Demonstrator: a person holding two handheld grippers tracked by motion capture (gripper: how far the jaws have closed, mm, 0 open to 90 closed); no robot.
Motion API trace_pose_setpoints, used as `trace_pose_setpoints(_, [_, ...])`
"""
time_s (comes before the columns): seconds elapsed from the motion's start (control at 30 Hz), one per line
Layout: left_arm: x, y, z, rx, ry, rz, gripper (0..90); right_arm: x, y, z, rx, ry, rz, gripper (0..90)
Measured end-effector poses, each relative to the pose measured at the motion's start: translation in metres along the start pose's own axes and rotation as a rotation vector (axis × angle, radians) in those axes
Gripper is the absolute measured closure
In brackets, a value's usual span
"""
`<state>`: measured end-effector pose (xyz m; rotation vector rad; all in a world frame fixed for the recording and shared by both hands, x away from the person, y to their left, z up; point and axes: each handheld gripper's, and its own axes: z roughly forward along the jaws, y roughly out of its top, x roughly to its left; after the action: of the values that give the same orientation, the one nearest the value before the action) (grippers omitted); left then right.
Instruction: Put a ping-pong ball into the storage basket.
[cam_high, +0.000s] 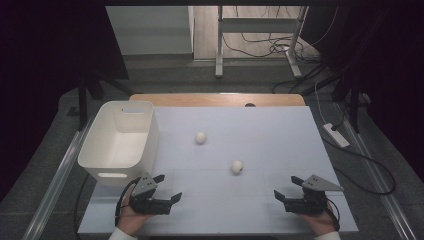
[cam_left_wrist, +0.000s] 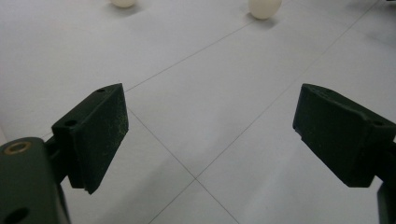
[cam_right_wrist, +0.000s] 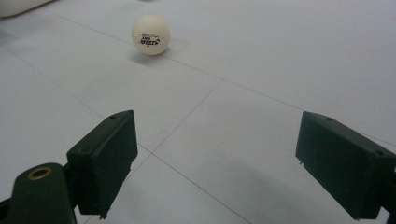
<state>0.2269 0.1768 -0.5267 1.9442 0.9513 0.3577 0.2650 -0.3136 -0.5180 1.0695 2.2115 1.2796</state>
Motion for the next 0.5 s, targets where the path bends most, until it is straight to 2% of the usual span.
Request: trace_pose_setpoints(0.5, [0.0018, 0.0005, -0.0017, 0.004, 0.016, -0.009, 11.3, -0.0032, 0.0014, 0.0073, 0.007, 0.011, -0.002, 13.3])
